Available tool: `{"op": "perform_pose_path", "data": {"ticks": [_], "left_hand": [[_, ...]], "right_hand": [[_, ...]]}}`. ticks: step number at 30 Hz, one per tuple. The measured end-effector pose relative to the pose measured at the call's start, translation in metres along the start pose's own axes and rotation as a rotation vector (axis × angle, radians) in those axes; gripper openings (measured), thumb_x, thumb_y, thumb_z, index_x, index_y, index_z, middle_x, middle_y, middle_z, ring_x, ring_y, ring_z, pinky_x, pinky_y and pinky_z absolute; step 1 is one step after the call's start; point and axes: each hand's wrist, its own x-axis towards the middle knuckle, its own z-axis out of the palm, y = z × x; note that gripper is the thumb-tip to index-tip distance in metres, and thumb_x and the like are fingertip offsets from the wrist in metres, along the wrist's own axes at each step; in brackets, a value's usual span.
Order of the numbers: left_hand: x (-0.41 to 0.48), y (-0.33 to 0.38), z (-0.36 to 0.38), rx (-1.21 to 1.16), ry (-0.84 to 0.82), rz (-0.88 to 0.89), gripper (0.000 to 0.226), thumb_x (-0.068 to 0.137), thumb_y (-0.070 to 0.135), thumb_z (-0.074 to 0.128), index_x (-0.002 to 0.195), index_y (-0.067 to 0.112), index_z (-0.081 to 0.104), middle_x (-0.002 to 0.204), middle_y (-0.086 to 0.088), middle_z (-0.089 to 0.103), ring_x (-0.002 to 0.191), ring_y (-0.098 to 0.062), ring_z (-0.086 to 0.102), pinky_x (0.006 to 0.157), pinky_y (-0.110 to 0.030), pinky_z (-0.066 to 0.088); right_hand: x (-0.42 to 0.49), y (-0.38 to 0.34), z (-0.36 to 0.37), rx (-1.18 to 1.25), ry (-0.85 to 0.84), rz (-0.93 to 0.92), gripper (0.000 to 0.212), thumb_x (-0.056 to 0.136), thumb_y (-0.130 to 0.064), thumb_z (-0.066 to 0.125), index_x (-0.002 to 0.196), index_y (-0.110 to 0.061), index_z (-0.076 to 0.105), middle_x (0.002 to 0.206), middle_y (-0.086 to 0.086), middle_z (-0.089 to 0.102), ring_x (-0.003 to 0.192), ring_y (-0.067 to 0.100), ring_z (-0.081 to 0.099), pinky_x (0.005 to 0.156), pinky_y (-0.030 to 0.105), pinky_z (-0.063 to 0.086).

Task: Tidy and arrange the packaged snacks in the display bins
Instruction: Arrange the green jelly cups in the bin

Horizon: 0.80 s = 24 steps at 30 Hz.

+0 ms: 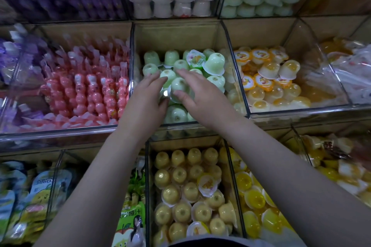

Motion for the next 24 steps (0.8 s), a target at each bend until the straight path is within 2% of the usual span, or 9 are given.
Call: {"op": "perform_pose_path", "data": {"ticks": [3,5,7,10,12,14,18,22,24], "left_hand": [[-0.004,0.000,-0.005,0.104,-0.009,0.000,0.052,0.086,0.002,0.064,0.136,0.009,0.053,0.145,-0.010,0.047,0.141,-0.027,0.033,0.114,-0.038,0.022],[-0.007,0.001,-0.008,0.312,-0.001,-0.064,0.050,0.084,0.003,0.064,0.131,0.016,0.057,0.139,-0.004,0.050,0.138,-0.026,0.036,0.116,-0.053,0.008],[-0.007,0.005,-0.010,0.453,-0.016,-0.140,0.047,0.083,0.000,0.059,0.127,0.019,0.057,0.134,-0.001,0.051,0.136,-0.023,0.038,0.112,-0.064,-0.006],[-0.001,0.009,-0.008,0.580,-0.052,-0.155,0.049,0.078,-0.008,0.051,0.120,0.017,0.057,0.126,-0.004,0.052,0.127,-0.027,0.042,0.111,-0.067,-0.003],[0.004,0.005,-0.008,0.574,-0.052,-0.142,0.046,0.079,-0.007,0.053,0.118,0.017,0.058,0.124,-0.004,0.053,0.125,-0.028,0.041,0.112,-0.066,-0.001],[0.007,-0.001,-0.010,0.551,-0.059,-0.121,0.041,0.084,0.003,0.063,0.121,0.019,0.058,0.124,-0.003,0.053,0.124,-0.028,0.041,0.112,-0.067,-0.001],[0.014,-0.001,-0.017,0.464,-0.092,-0.115,0.052,0.082,0.023,0.074,0.130,0.024,0.054,0.129,-0.005,0.049,0.126,-0.030,0.042,0.112,-0.066,-0.005],[0.015,0.003,-0.010,0.426,-0.077,-0.083,0.054,0.080,0.016,0.073,0.130,0.023,0.050,0.128,-0.006,0.042,0.103,-0.031,0.058,0.112,-0.067,0.001],[0.015,0.005,-0.008,0.386,-0.084,-0.075,0.058,0.080,0.010,0.071,0.132,0.023,0.050,0.129,-0.007,0.039,0.110,-0.032,0.053,0.112,-0.068,0.008]], "right_hand": [[-0.007,0.001,-0.002,-0.041,-0.013,-0.005,0.055,0.099,-0.030,0.051,0.149,-0.013,0.035,0.154,0.003,0.036,0.142,0.015,0.030,0.110,0.023,0.024],[-0.009,0.003,-0.002,-0.059,-0.024,0.000,0.055,0.099,-0.026,0.053,0.149,-0.012,0.034,0.154,0.004,0.036,0.142,0.015,0.030,0.110,0.022,0.022],[-0.010,0.005,-0.002,-0.053,-0.034,0.018,0.056,0.098,-0.024,0.054,0.149,-0.013,0.034,0.154,0.003,0.036,0.142,0.014,0.029,0.109,0.020,0.022],[-0.010,0.007,0.001,-0.030,-0.037,0.041,0.056,0.097,-0.022,0.055,0.149,-0.014,0.034,0.153,0.003,0.037,0.141,0.015,0.031,0.109,0.022,0.024],[-0.010,0.008,0.003,-0.017,-0.028,0.040,0.056,0.097,-0.021,0.056,0.148,-0.014,0.035,0.152,0.003,0.039,0.140,0.016,0.033,0.110,0.025,0.027],[-0.009,0.009,0.004,-0.012,-0.009,0.044,0.055,0.097,-0.021,0.056,0.148,-0.015,0.036,0.150,0.003,0.040,0.138,0.017,0.036,0.109,0.026,0.029],[-0.005,0.007,0.008,-0.008,0.016,0.052,0.052,0.097,-0.022,0.054,0.146,-0.014,0.038,0.149,0.003,0.042,0.136,0.017,0.038,0.110,0.029,0.031],[-0.001,0.005,0.014,-0.055,0.039,0.031,0.050,0.097,-0.021,0.054,0.144,-0.013,0.041,0.145,0.004,0.045,0.133,0.019,0.041,0.106,0.031,0.034],[0.000,0.006,0.015,-0.080,0.041,0.029,0.052,0.096,-0.023,0.056,0.144,-0.012,0.040,0.145,0.004,0.046,0.133,0.020,0.040,0.106,0.032,0.034]]}}
